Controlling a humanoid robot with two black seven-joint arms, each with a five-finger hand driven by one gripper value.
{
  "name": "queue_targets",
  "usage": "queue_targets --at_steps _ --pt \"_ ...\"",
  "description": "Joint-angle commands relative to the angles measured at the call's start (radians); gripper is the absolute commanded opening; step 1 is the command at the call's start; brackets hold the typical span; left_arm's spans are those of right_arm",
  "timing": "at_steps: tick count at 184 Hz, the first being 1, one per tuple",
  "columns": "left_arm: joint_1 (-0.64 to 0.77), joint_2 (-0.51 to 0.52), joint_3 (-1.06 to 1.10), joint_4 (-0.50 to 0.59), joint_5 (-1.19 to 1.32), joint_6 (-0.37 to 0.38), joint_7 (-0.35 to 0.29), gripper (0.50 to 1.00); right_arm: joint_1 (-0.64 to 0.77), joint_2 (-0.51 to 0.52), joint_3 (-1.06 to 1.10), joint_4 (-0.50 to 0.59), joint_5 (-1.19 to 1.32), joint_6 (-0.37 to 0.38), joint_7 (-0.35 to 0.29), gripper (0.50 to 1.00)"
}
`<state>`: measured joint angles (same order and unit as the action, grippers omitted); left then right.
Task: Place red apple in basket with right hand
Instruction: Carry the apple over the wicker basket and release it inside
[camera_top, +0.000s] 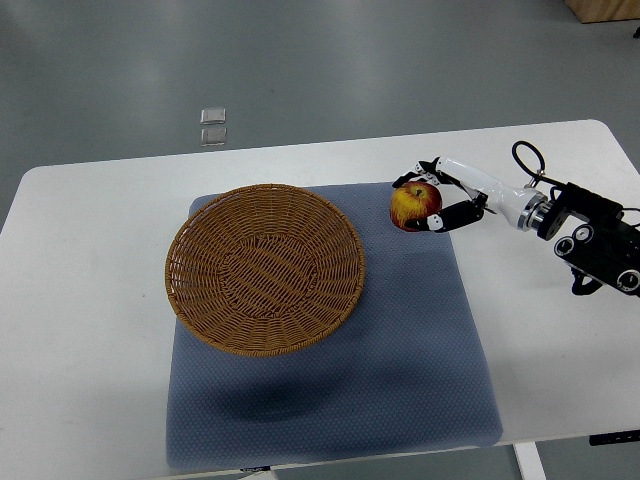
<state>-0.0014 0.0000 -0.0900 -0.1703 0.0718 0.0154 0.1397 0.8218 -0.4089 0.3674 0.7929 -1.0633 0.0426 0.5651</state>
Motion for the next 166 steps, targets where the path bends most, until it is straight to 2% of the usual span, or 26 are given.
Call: queue_targets --at_steps 1,37,56,57,70,93,111,112,121,123,124,134,135,140,145,158,163,166 --pt "0.000 0.000 -0.001 0.000 -0.001 0.000 0.000 1.000 0.057 0.015 0.007 0.042 -0.001 -0.030 -0.010 0.500" --pt "0.000 0.000 0.001 0.000 0.000 0.000 0.000 1.000 0.149 0.091 -0.004 0.124 -0.029 -0.035 -0.014 0.500" --pt "0.000 0.000 0.001 0.000 0.000 0.000 0.000 1.000 0.163 0.125 -0.010 0.131 -0.067 -0.035 -0.016 0.500" --pt "0.000 0.000 0.001 0.000 0.000 0.000 0.000 1.000 0.166 0.171 -0.012 0.131 -0.128 -0.035 -0.019 0.500" --pt "0.000 0.000 0.001 0.000 0.000 0.000 0.000 1.000 0.166 0.237 -0.019 0.126 -0.219 -0.032 -0.025 0.500" --pt "0.000 0.000 -0.001 0.000 0.000 0.000 0.000 1.000 0.160 0.358 -0.117 0.062 -0.300 -0.038 -0.030 0.500" --pt "0.000 0.000 0.001 0.000 0.000 0.000 0.000 1.000 0.155 0.383 -0.148 0.028 -0.305 -0.043 -0.030 0.500" --pt "0.000 0.000 -0.001 0.000 0.000 0.000 0.000 1.000 0.142 0.403 -0.162 -0.004 -0.314 -0.059 -0.030 0.500" --pt "0.000 0.000 -0.001 0.000 0.000 0.000 0.000 1.000 0.131 0.409 -0.165 -0.026 -0.319 -0.073 -0.033 0.500" --pt "0.000 0.000 0.001 0.000 0.000 0.000 0.000 1.000 0.128 0.409 -0.165 -0.029 -0.319 -0.075 -0.034 0.517" --pt "0.000 0.000 -0.001 0.000 0.000 0.000 0.000 1.000 0.126 0.409 -0.165 -0.032 -0.319 -0.078 -0.037 0.541" --pt "0.000 0.000 -0.001 0.000 0.000 0.000 0.000 1.000 0.126 0.409 -0.165 -0.032 -0.319 -0.078 -0.037 0.541" --pt "0.000 0.000 -0.001 0.000 0.000 0.000 0.000 1.000 0.117 0.409 -0.165 -0.040 -0.319 -0.087 -0.051 0.600" --pt "0.000 0.000 -0.001 0.000 0.000 0.000 0.000 1.000 0.114 0.409 -0.165 -0.040 -0.319 -0.087 -0.056 0.633" --pt "0.000 0.000 0.001 0.000 0.000 0.000 0.000 1.000 0.111 0.409 -0.165 -0.040 -0.319 -0.087 -0.060 0.694" --pt "0.000 0.000 0.001 0.000 0.000 0.000 0.000 1.000 0.106 0.409 -0.163 -0.040 -0.314 -0.087 -0.060 0.785" --pt "0.000 0.000 -0.001 0.000 0.000 0.000 0.000 1.000 0.105 0.409 -0.163 -0.040 -0.308 -0.087 -0.060 0.848" --pt "0.000 0.000 0.001 0.000 0.000 0.000 0.000 1.000 0.105 0.409 -0.163 -0.040 -0.307 -0.087 -0.060 0.868"
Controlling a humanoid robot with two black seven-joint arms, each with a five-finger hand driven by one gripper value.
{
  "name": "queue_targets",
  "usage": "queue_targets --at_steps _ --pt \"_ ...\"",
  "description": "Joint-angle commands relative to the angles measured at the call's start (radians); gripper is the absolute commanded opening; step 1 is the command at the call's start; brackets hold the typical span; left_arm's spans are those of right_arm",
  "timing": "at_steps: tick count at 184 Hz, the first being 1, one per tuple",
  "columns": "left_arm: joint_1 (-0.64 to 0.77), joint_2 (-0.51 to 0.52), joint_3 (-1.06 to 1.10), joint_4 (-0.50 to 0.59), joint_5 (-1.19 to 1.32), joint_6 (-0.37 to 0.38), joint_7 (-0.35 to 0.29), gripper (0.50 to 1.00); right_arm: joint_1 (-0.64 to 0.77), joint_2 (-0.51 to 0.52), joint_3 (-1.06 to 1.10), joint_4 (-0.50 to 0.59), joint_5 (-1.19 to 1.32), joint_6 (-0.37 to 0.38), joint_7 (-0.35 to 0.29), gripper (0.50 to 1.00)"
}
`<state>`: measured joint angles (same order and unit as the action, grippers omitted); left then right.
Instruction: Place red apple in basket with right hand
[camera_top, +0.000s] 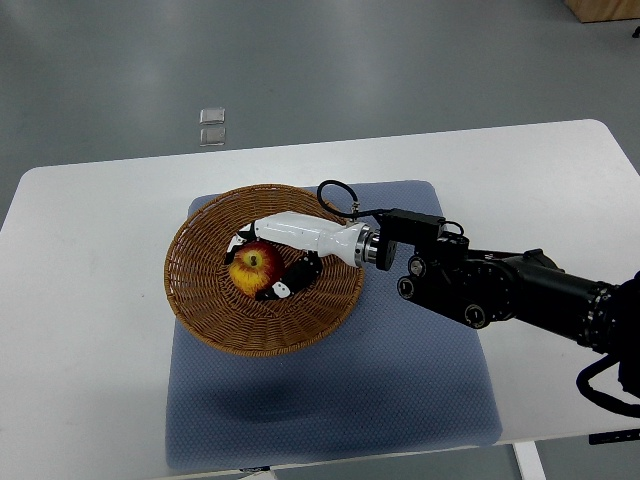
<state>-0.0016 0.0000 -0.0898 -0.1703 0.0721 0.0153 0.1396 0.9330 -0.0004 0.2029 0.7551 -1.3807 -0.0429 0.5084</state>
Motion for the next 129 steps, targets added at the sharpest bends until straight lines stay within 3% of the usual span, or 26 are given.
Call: queue_targets --at_steps 1,18,86,111,112,129 --pt "0.000 0.000 -0.001 0.000 0.000 0.000 0.000 1.000 -0.006 0.000 0.001 -0.002 0.012 -0.002 -0.004 0.885" --pt "0.000 0.000 0.001 0.000 0.000 0.000 0.000 1.000 -0.008 -0.004 0.003 0.001 0.017 0.005 -0.002 0.917" --pt "0.000 0.000 -0.001 0.000 0.000 0.000 0.000 1.000 -0.011 -0.069 0.112 0.063 0.075 0.012 0.009 0.917" --pt "0.000 0.000 -0.001 0.000 0.000 0.000 0.000 1.000 -0.011 -0.116 0.174 0.083 0.186 0.063 0.007 0.917" --pt "0.000 0.000 -0.001 0.000 0.000 0.000 0.000 1.000 -0.011 -0.137 0.199 0.083 0.248 0.090 0.006 0.915" --pt "0.000 0.000 0.001 0.000 -0.002 0.000 0.000 1.000 -0.014 -0.173 0.233 0.081 0.376 0.138 -0.002 0.915"
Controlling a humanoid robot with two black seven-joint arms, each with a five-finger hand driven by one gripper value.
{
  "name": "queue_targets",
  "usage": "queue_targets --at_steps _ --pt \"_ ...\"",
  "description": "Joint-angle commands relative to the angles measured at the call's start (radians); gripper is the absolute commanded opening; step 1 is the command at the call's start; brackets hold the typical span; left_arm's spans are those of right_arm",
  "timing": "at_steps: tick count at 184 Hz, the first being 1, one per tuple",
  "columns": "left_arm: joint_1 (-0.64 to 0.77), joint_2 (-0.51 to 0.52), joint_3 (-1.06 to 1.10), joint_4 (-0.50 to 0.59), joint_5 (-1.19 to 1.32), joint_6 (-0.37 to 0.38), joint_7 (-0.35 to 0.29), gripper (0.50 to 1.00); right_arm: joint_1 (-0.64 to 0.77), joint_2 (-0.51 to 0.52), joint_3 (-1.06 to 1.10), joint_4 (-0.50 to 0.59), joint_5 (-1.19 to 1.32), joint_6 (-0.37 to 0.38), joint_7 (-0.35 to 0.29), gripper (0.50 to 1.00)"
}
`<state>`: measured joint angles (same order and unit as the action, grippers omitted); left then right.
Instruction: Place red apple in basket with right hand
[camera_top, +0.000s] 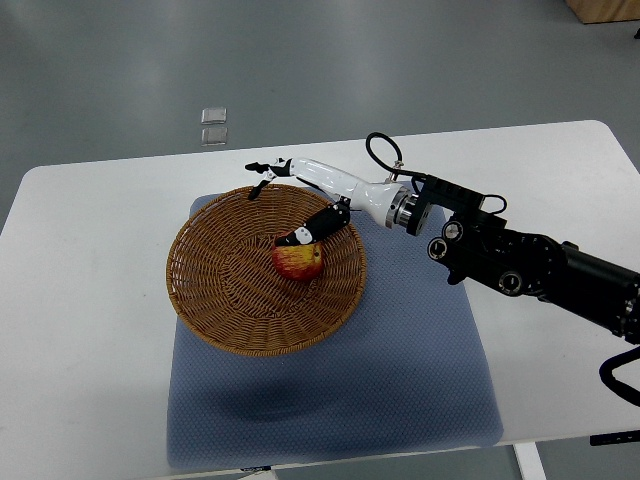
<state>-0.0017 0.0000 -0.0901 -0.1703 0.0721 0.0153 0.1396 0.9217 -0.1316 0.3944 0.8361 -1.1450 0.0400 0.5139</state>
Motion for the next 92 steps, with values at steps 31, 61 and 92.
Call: queue_targets --at_steps 31,61,92 --pt "0.000 0.000 0.000 0.000 0.000 0.000 0.000 1.000 -0.052 -0.102 0.047 -0.035 0.413 0.106 -0.017 0.913" --pt "0.000 0.000 0.001 0.000 0.000 0.000 0.000 1.000 -0.118 -0.126 0.047 -0.127 0.677 0.124 -0.074 0.915" --pt "0.000 0.000 0.000 0.000 0.000 0.000 0.000 1.000 -0.167 -0.155 0.044 -0.169 0.955 0.202 -0.120 0.915"
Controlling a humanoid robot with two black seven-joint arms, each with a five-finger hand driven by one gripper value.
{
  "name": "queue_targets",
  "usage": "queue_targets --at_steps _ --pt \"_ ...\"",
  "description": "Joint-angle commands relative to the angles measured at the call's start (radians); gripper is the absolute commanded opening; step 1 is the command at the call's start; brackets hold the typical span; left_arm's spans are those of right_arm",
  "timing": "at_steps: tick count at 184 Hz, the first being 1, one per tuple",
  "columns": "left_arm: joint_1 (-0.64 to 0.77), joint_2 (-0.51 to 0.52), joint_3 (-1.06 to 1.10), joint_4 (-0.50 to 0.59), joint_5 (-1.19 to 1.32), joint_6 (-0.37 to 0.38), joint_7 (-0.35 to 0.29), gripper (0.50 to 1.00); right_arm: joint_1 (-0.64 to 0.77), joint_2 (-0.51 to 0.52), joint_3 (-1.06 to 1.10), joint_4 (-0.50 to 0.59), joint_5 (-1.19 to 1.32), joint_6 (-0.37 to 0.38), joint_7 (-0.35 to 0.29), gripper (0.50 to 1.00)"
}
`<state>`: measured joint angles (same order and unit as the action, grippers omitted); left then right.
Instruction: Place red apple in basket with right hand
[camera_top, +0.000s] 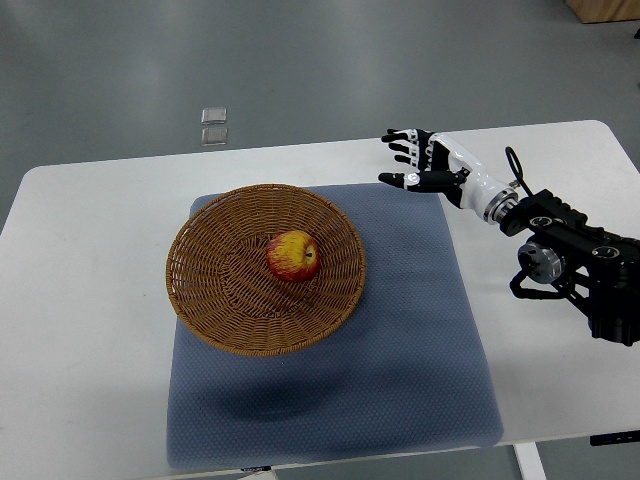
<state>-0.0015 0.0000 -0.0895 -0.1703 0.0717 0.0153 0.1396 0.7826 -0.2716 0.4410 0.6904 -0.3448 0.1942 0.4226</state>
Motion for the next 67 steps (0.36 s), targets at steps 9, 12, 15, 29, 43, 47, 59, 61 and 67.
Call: queue_targets --at_steps 9,12,15,29,43,47,59,61,67 --pt "0.000 0.000 -0.001 0.000 0.000 0.000 0.000 1.000 -0.028 -0.015 -0.002 -0.023 0.155 0.048 -0.028 0.915" --pt "0.000 0.000 0.001 0.000 0.000 0.000 0.000 1.000 -0.043 -0.021 -0.001 -0.034 0.234 0.076 -0.036 0.917" --pt "0.000 0.000 0.001 0.000 0.000 0.000 0.000 1.000 -0.045 -0.023 0.001 -0.035 0.247 0.079 -0.036 0.917" --pt "0.000 0.000 -0.001 0.000 0.000 0.000 0.000 1.000 -0.060 -0.023 0.008 -0.051 0.325 0.083 -0.024 0.919" --pt "0.000 0.000 -0.001 0.000 0.000 0.000 0.000 1.000 -0.065 -0.014 0.035 -0.081 0.377 0.082 -0.024 0.919" --pt "0.000 0.000 -0.001 0.000 0.000 0.000 0.000 1.000 -0.066 -0.011 0.042 -0.091 0.383 0.085 -0.024 0.919" --pt "0.000 0.000 0.000 0.000 0.000 0.000 0.000 1.000 -0.066 -0.012 0.047 -0.100 0.383 0.088 -0.025 0.919" --pt "0.000 0.000 0.001 0.000 0.000 0.000 0.000 1.000 -0.066 -0.012 0.047 -0.101 0.383 0.088 -0.025 0.919" --pt "0.000 0.000 0.001 0.000 0.000 0.000 0.000 1.000 -0.066 -0.012 0.047 -0.109 0.382 0.088 -0.024 0.919"
